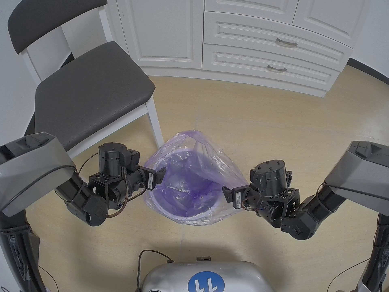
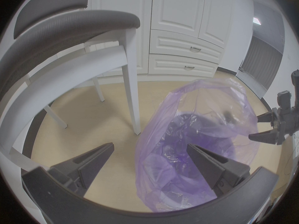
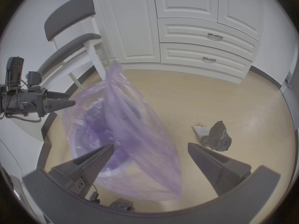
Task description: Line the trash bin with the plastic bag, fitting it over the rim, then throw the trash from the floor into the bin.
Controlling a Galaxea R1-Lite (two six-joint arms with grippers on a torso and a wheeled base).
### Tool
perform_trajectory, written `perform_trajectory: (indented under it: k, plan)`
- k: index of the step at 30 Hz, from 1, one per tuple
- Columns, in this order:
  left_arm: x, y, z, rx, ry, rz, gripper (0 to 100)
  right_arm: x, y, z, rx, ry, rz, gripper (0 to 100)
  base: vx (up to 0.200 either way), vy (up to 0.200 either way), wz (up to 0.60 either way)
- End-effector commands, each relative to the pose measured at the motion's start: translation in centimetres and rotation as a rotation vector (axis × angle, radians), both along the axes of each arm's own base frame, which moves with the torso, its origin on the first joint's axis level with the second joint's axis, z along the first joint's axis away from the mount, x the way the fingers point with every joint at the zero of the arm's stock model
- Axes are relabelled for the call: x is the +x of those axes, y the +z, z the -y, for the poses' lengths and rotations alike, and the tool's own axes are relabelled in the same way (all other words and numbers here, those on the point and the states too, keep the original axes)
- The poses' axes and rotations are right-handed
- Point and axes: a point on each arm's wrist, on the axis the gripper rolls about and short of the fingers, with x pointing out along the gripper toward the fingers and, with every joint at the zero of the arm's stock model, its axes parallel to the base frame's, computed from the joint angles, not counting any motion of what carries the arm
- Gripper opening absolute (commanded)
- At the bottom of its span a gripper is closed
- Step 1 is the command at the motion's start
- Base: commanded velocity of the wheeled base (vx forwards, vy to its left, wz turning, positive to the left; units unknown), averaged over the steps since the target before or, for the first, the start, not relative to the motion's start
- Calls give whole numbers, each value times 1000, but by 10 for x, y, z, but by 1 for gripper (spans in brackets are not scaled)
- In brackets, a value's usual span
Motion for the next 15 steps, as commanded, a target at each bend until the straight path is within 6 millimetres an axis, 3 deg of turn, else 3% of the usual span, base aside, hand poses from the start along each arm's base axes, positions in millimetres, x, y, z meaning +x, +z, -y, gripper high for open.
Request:
perform_trajectory:
  k: [1, 15]
  plan:
    - [9, -16, 0, 18, 11, -25, 100, 13, -16, 6, -25, -31, -23, 100, 0, 0, 0]
    - [40, -23, -22, 73, 146, 61, 100, 46, -22, 6, 2, -146, 56, 100, 0, 0, 0]
